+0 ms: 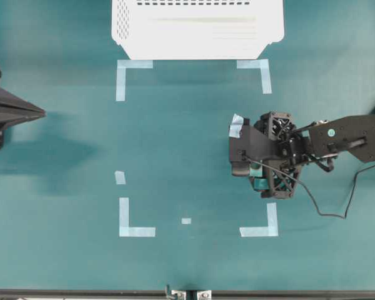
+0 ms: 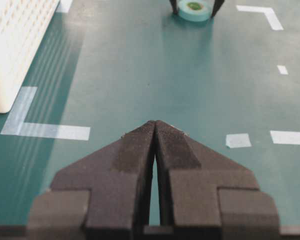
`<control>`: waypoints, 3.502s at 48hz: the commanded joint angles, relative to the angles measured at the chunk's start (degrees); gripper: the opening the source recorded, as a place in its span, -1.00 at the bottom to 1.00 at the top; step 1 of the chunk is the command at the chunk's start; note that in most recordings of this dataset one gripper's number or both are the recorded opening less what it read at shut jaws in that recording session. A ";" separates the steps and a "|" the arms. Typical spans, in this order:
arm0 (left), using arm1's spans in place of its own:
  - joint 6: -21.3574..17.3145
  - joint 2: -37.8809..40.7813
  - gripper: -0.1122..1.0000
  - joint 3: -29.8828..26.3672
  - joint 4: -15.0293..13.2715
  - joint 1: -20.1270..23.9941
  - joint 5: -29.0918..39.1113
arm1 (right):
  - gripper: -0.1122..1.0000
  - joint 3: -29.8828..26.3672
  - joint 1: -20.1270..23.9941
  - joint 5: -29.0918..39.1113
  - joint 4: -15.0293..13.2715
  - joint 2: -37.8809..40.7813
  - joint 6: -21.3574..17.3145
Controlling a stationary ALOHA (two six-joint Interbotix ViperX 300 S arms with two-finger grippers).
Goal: Put the tape into the white basket.
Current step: 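Close the right gripper on the tape roll's rim, then lift the tape roll off the table with the right gripper, then carry the tape roll over the white basket with the right gripper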
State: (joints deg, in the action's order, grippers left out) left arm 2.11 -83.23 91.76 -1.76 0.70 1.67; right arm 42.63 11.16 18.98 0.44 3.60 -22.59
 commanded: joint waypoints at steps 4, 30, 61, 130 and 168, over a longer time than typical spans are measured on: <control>-0.09 0.88 -0.99 -1.41 0.00 0.09 -0.18 | 1.00 -0.35 0.18 -0.53 0.00 0.26 -0.09; -0.09 0.88 -0.99 -1.41 0.00 0.09 -0.26 | 0.44 -1.76 0.18 4.75 -2.37 0.26 -0.09; 0.00 0.79 -0.99 -1.49 0.00 0.09 -0.18 | 0.41 -8.00 0.26 15.64 -6.68 -5.71 -0.09; -0.09 0.79 -0.99 -1.41 0.00 0.09 -0.18 | 0.41 -19.95 -1.32 41.48 -6.94 -14.59 1.14; -0.09 0.88 -0.99 -1.41 0.00 0.09 -0.18 | 0.41 -23.03 -20.74 39.46 -8.09 -16.44 8.35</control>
State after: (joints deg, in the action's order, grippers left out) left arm 2.11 -83.23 91.76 -1.76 0.70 1.76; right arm 21.62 -7.91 59.24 -7.47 -11.51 -14.59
